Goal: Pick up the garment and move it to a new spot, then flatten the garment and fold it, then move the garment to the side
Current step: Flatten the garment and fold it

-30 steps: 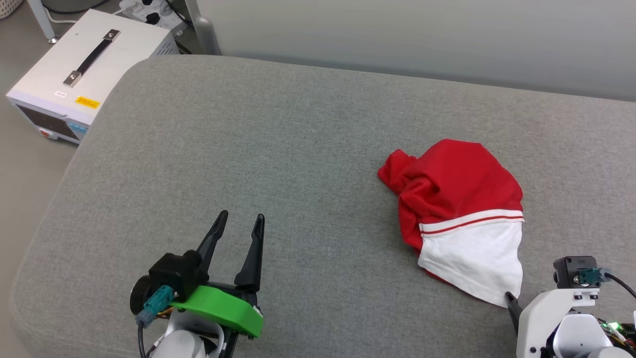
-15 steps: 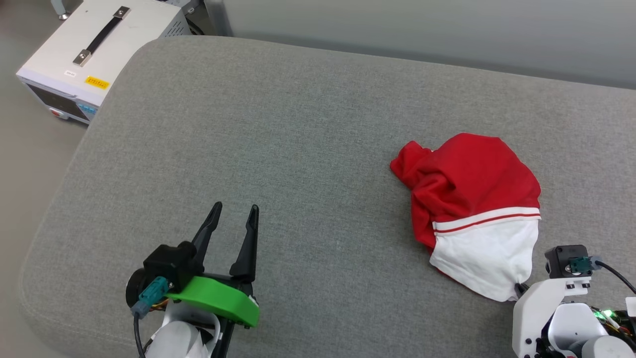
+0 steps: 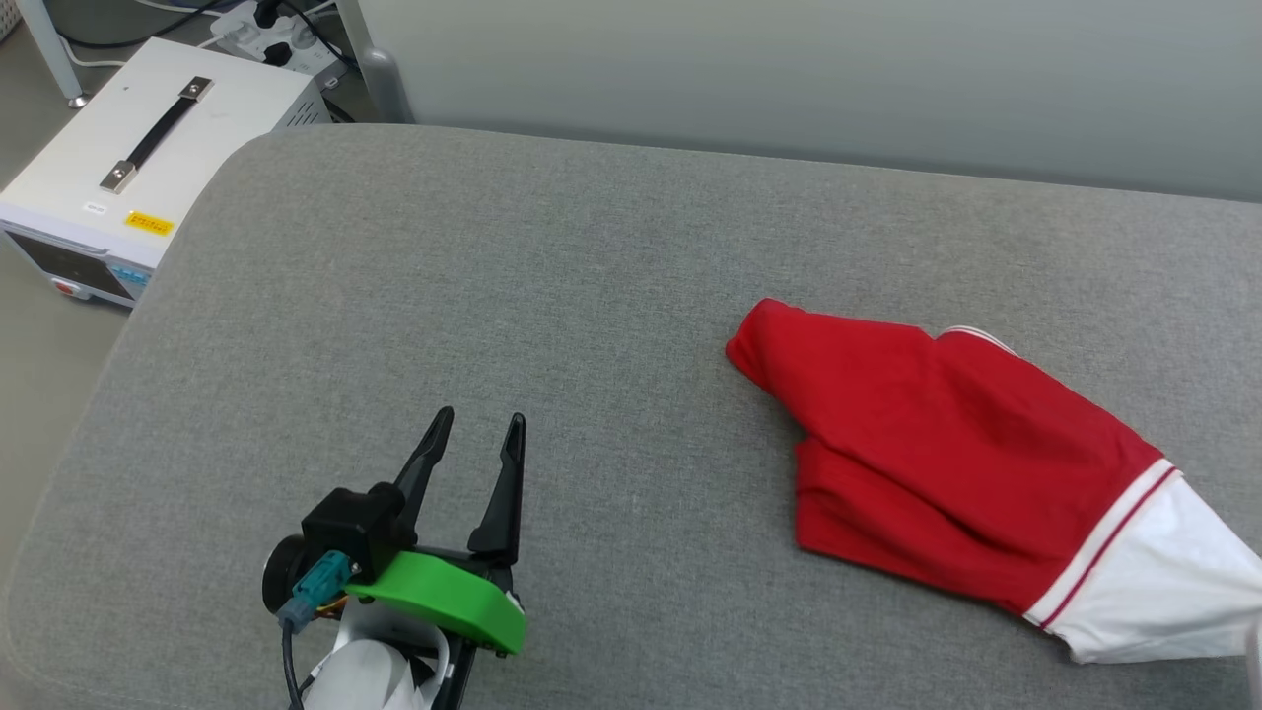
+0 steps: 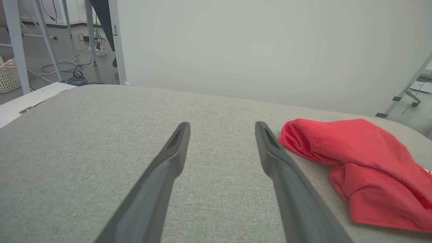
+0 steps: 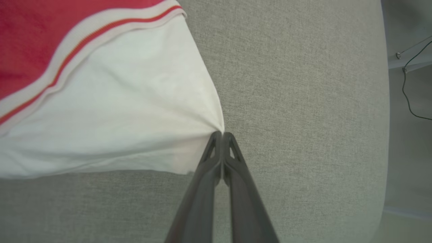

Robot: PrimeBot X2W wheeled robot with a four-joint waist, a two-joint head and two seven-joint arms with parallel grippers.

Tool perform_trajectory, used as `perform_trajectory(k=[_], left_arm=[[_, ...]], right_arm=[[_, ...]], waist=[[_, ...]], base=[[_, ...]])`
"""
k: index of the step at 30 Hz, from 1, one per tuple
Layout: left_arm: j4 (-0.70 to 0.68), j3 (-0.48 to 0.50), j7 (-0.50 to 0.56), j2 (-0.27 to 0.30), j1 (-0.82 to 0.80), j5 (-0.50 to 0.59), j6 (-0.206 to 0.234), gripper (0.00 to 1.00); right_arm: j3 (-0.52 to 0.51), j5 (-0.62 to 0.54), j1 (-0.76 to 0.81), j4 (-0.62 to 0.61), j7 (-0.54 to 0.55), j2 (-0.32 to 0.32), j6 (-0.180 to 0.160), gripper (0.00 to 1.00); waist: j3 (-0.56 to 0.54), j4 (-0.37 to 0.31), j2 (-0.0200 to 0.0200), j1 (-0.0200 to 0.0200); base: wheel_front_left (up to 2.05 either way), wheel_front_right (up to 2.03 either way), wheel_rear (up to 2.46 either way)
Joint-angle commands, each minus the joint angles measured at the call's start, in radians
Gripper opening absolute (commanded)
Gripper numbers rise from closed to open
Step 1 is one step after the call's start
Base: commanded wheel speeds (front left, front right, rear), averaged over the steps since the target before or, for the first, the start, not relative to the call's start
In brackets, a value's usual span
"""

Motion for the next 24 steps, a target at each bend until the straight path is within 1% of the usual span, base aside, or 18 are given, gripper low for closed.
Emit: perform_trajectory(k=[1, 4, 6, 7, 8, 12, 16, 20, 24], left_arm=[[0.004, -0.003, -0.006, -0.003, -0.006, 0.005, -0.007, 1.00], [0.008, -0.006, -0.006, -0.003, -0.008, 0.006, -0.008, 1.00], [0.011, -0.007, -0.006, -0.003, -0.009, 0.007, -0.008, 1.00], [0.013, -0.008, -0.006, -0.003, -0.009, 0.007, -0.009, 1.00], [0.015, -0.010, -0.006, -0.003, -0.009, 0.007, -0.009, 1.00], [0.019, -0.012, -0.006, -0.001, -0.008, 0.007, -0.009, 1.00], [0.022, -0.017, -0.006, 0.000, -0.002, 0.006, -0.009, 1.00], [0.020, -0.022, -0.006, -0.003, 0.005, -0.004, -0.010, 1.00], [0.005, -0.030, -0.006, -0.006, 0.013, -0.011, -0.010, 1.00]], right_arm=[[-0.013, -0.002, 0.019, 0.016, 0.004, -0.019, -0.001, 0.00], [-0.040, -0.014, 0.020, 0.075, -0.009, -0.035, -0.001, 0.00], [-0.045, -0.021, 0.012, 0.121, -0.034, -0.031, -0.001, 0.00], [-0.049, -0.025, 0.003, 0.142, -0.056, -0.021, -0.001, 0.04], [-0.050, -0.030, -0.004, 0.156, -0.077, -0.014, -0.001, 1.00], [-0.051, -0.041, -0.045, 0.187, -0.171, 0.026, -0.001, 1.00], [-0.046, -0.030, -0.082, 0.162, -0.294, 0.059, -0.001, 1.00], [-0.025, 0.003, -0.097, 0.097, -0.416, 0.090, -0.001, 1.00], [-0.013, 0.051, -0.080, 0.010, -0.535, 0.142, -0.001, 1.00]], waist=[[0.000, -0.001, 0.0000, 0.0000], [0.000, 0.000, 0.0000, 0.0000], [-0.002, 0.000, 0.0000, 0.0000], [-0.004, 0.000, 0.0000, 0.0000], [-0.007, -0.001, 0.0000, 0.0000], [-0.022, -0.011, 0.0000, 0.0000], [-0.045, -0.026, 0.0000, 0.0000], [-0.068, -0.043, 0.0000, 0.0000], [-0.086, -0.056, 0.0000, 0.0000]], base=[[0.00, 0.00, 0.00], [0.00, 0.00, 0.00], [0.00, 0.00, 0.00], [0.00, 0.00, 0.00], [0.00, 0.00, 0.00], [0.00, 0.00, 0.00], [0.00, 0.00, 0.00], [0.00, 0.00, 0.00], [0.00, 0.00, 0.00]])
